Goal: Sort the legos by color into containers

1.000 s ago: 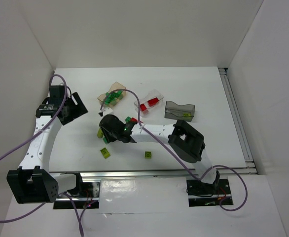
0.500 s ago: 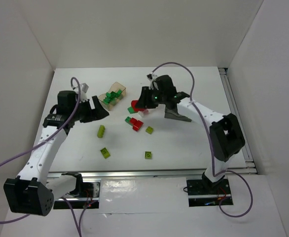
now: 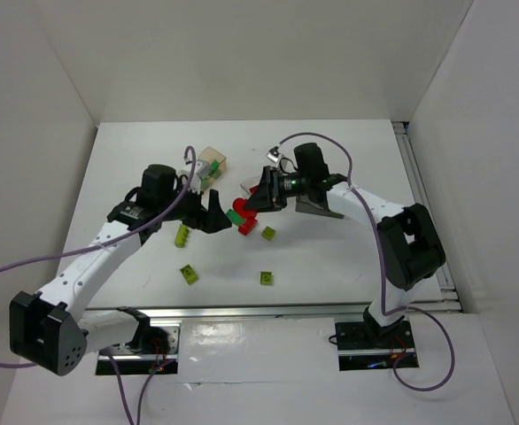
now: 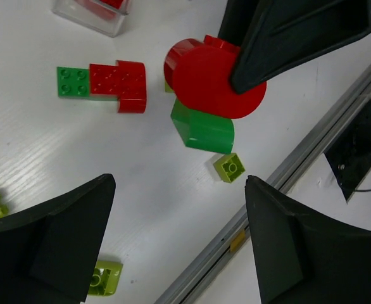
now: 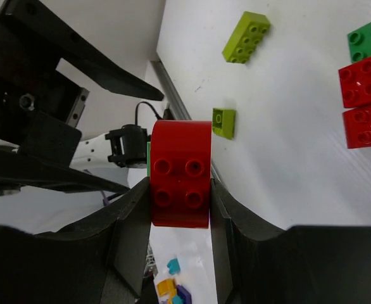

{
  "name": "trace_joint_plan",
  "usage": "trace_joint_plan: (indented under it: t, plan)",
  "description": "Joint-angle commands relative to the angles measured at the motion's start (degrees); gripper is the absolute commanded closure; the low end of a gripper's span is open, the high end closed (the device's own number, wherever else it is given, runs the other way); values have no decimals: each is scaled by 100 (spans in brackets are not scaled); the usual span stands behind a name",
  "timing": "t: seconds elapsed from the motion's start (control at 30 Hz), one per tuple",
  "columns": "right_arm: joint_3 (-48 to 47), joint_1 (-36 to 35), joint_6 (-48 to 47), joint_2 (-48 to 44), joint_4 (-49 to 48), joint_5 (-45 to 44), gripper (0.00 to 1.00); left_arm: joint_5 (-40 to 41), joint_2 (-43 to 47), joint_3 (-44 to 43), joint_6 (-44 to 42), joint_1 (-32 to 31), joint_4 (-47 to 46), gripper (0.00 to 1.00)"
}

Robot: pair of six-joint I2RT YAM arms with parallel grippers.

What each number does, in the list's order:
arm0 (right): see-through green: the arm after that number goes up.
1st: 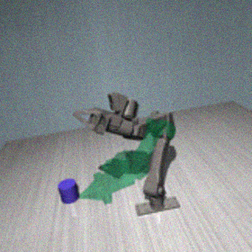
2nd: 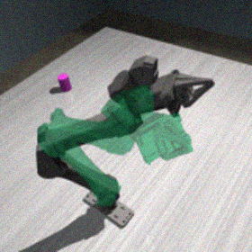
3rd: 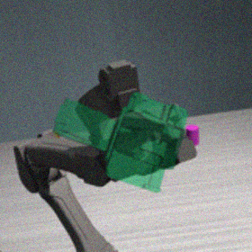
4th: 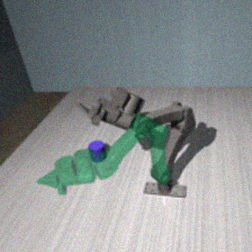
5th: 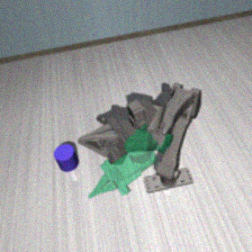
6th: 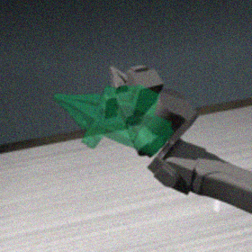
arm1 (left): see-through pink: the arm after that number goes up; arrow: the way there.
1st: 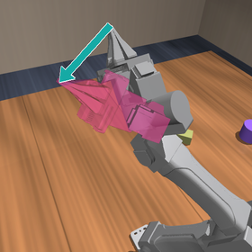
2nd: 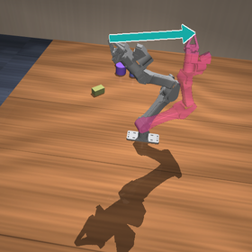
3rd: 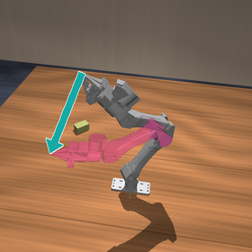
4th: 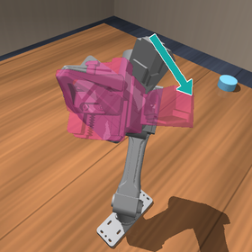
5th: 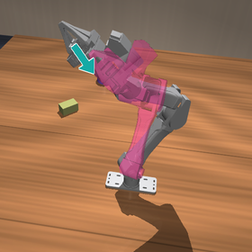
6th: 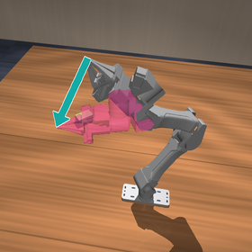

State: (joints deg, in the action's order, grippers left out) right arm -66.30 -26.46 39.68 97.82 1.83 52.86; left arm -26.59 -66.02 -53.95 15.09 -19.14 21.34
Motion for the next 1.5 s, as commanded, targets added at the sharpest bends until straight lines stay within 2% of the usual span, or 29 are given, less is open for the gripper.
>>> trace_joint_plan:
  t: [0.0,0.27,0.43,0.53,0.67,0.7,0.9,0.93,1.0,1.13,1.27,1.37,1.47]
  plan:
    - [-58,18,295,-264,-508,461,86,-75,-278,-466,-454,-309,-105,8]
    - [-58,18,506,-264,-745,576,86,645,-745,-845,-622,-1109,116,15]
    - [-111,18,506,-264,-745,637,86,646,-816,-950,-674,-1163,116,25]
    - [-111,18,506,-264,-745,638,86,717,-869,-950,-674,-1163,116,25]
    - [-58,18,506,-264,-745,638,86,664,-869,-950,-674,-1163,45,35]
    - [-58,18,506,-264,-745,690,86,664,-869,-950,-622,-1163,-7,46]
    - [-58,18,374,-211,-684,752,86,717,-764,-1003,-569,-1110,-60,78]
    - [-58,79,321,-211,-553,752,86,664,-763,-1003,-569,-1110,-8,90]
    - [-58,289,190,-263,-377,664,86,664,-763,-1003,-517,-953,-7,100]
    - [55,659,-22,-316,-156,454,86,-29,-1000,-652,-411,-565,194,100]
    - [118,862,-91,-316,-156,16,86,-31,-1001,-599,-306,-503,256,100]
    - [-172,914,-145,-194,-77,-390,86,224,-887,-660,-244,-398,256,100]
    - [-698,880,-522,-1,290,-1450,86,741,-973,-976,71,-205,449,100]
